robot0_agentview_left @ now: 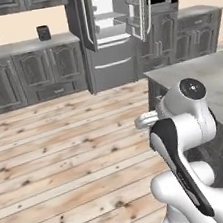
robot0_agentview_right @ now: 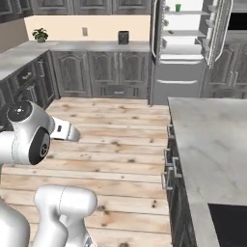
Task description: Pick the mango and pear from the fridge and place them on the plate next to the blender to make a fruit smoothie.
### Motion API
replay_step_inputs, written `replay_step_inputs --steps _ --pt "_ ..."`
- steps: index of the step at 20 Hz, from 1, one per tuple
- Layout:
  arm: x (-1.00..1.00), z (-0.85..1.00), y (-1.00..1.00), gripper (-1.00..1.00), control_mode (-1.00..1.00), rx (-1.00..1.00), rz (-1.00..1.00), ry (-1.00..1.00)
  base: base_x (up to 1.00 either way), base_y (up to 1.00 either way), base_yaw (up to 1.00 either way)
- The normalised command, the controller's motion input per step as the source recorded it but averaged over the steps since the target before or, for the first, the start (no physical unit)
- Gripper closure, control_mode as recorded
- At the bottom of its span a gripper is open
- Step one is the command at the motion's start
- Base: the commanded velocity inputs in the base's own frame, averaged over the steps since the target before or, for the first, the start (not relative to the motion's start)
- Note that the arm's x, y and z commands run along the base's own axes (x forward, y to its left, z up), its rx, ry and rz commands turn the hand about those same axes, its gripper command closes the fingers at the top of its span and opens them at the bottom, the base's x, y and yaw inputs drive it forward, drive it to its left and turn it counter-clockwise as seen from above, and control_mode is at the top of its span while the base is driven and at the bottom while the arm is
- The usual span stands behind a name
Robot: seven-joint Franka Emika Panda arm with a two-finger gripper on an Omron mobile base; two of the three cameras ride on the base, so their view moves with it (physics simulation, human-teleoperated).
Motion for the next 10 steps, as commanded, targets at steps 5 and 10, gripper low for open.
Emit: replay_step_inputs --steps 5,10 --pt "0.00 0.00 0.00 -1.00 1.00 0.00 0.00 0.00 1.00 0.79 0.11" --pt "0.00 0.00 0.00 -1.00 1.00 0.00 0.00 0.00 1.00 0.88 0.08"
